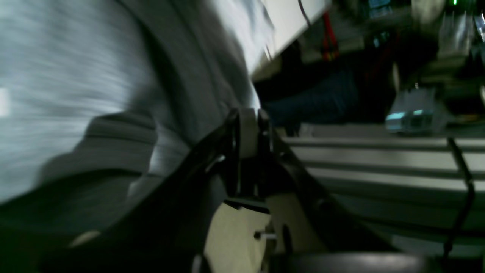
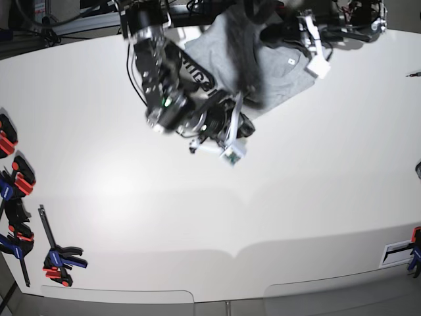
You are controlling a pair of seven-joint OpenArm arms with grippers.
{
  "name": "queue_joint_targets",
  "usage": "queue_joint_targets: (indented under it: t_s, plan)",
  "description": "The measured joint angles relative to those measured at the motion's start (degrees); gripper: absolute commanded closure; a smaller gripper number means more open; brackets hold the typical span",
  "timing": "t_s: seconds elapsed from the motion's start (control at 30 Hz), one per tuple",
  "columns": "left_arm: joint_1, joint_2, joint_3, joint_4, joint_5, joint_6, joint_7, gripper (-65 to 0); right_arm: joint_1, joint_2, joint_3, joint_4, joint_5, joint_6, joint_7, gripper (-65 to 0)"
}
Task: Fold the T-shirt properly
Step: 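Grasp the folded bundle edges with both grippers and square it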
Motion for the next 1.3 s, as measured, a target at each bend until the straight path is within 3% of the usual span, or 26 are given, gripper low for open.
queue_joint_targets:
  t_s: [0.13, 0.2, 0.3, 0.43, 0.63, 0.9, 0.97, 1.17, 1.3]
  plan:
    - [0.0, 0.0, 4.5, 0.0, 0.7, -0.1, -3.3, 0.0, 4.8, 0.0, 4.0, -7.7, 11.2, 2.9, -5.2, 0.0]
    - [0.0, 0.3, 5.8, 0.0, 8.0, -0.2, -8.0, 0.0, 5.7, 0.1, 5.4, -10.9, 18.5, 5.1, -8.9, 0.0]
    - [0.1, 0.1, 6.1, 0.0, 17.4, -0.1, -12.7, 0.0, 5.4, 0.0, 7.0, -13.2, 30.1, 5.7, -15.2, 0.0]
    - [0.0, 0.0, 6.1, 0.0, 25.5, 0.0, -16.4, 0.0, 4.8, -0.1, 9.9, -13.9, 35.4, 5.8, -18.8, 0.0]
    - [0.0, 0.0, 6.1, 0.0, 30.3, 0.4, -16.9, 0.0, 4.9, -0.1, 13.3, -17.9, 30.2, 5.9, -18.4, 0.0]
    - [0.0, 0.0, 6.1, 0.0, 33.1, 0.7, -17.0, 0.0, 4.9, -0.1, 13.4, -28.0, 30.1, 5.9, -18.4, 0.0]
    - [0.0, 0.0, 6.1, 0.0, 36.8, 3.1, -18.3, 0.0, 5.1, -0.1, 13.6, -27.9, 28.2, 5.9, -17.7, 0.0]
    - [-0.2, 0.0, 6.1, 0.5, 47.0, 10.5, -25.2, 0.0, 6.3, -0.1, 15.2, -27.9, 12.1, 4.9, -8.5, 0.0]
    - [-0.5, 0.0, 6.1, 0.6, 51.3, 12.8, -30.3, 0.0, 6.1, -0.2, 16.3, -27.6, 9.4, 2.9, -8.0, 0.0]
